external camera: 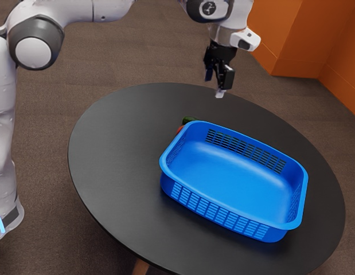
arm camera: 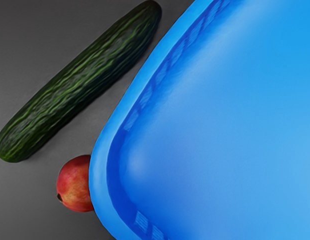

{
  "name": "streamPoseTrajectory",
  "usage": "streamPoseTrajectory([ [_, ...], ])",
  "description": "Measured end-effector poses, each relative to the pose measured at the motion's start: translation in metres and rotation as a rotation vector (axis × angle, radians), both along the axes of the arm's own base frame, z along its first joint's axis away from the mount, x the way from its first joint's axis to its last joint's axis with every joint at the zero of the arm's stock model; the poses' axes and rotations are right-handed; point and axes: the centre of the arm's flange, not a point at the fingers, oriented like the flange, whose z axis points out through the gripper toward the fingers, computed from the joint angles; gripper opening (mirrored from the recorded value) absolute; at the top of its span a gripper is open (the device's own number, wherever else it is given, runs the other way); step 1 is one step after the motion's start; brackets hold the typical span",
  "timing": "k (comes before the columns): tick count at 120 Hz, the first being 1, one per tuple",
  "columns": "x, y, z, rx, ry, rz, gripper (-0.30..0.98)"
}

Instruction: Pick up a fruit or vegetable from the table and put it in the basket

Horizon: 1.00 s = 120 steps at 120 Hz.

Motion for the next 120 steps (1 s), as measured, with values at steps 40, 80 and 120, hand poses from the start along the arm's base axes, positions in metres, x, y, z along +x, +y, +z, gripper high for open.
streamPoseTrajectory([
  [40,-0.022,0.008,0.023,0.039,0.042,-0.027,0.68],
  [80,-0.111,0.020,-0.047,0.093,0.040,-0.310,0.68],
  [120,-0.113,0.024,-0.090,0.152,-0.087,-0.709,0.68],
])
